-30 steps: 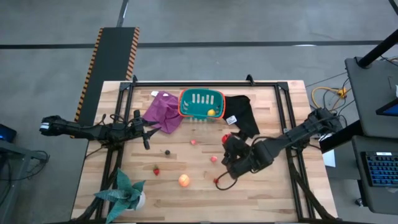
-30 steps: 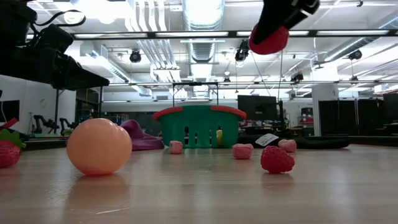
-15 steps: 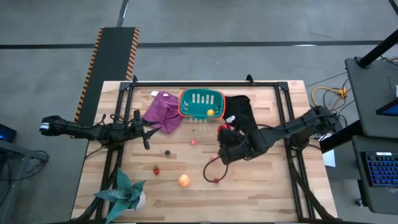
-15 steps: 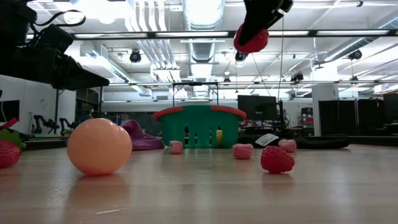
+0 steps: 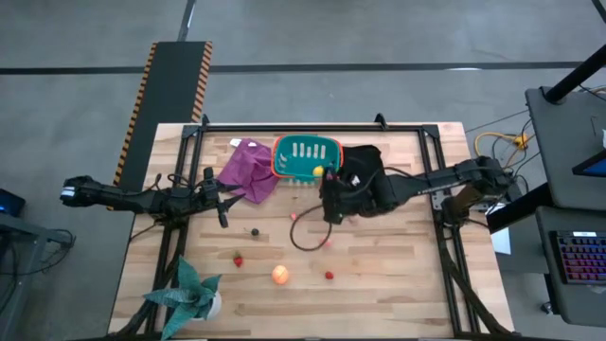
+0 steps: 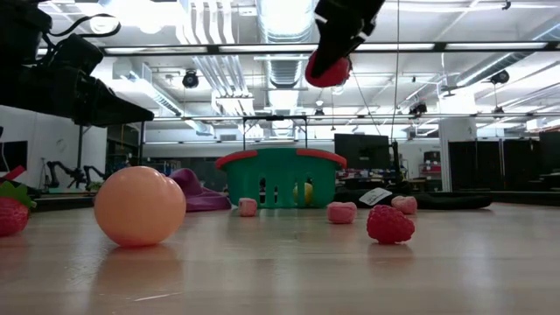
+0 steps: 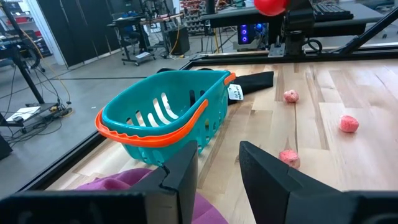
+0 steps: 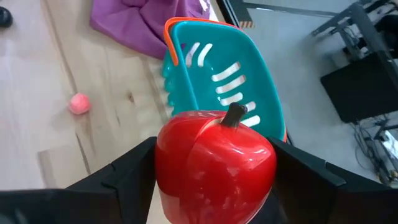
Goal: Pick and placing Produce into tupperware
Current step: Put the red apple into the blue bin
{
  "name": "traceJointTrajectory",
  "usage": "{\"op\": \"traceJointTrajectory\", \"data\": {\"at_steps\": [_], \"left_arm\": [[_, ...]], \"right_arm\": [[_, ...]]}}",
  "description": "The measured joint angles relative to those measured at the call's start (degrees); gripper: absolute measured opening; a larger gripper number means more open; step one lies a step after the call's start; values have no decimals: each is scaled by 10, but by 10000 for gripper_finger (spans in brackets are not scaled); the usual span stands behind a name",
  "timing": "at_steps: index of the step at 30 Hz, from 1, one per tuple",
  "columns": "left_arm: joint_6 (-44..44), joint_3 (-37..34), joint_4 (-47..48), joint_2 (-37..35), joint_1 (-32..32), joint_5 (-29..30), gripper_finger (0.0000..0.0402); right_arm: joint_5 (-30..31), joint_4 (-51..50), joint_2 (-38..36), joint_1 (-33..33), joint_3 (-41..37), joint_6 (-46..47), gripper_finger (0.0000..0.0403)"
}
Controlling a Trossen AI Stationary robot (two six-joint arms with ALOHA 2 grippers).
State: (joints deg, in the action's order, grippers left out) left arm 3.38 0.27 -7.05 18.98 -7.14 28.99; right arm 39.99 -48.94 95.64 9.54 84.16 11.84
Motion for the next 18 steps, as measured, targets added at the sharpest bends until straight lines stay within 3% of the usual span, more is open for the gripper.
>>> {"op": "traceJointTrajectory", "data": {"at_steps": [18], "left_arm": [[0,0,1,0,0,0,105]], "right_arm": [[-180,86,0,-153,-1,-119,265]]}}
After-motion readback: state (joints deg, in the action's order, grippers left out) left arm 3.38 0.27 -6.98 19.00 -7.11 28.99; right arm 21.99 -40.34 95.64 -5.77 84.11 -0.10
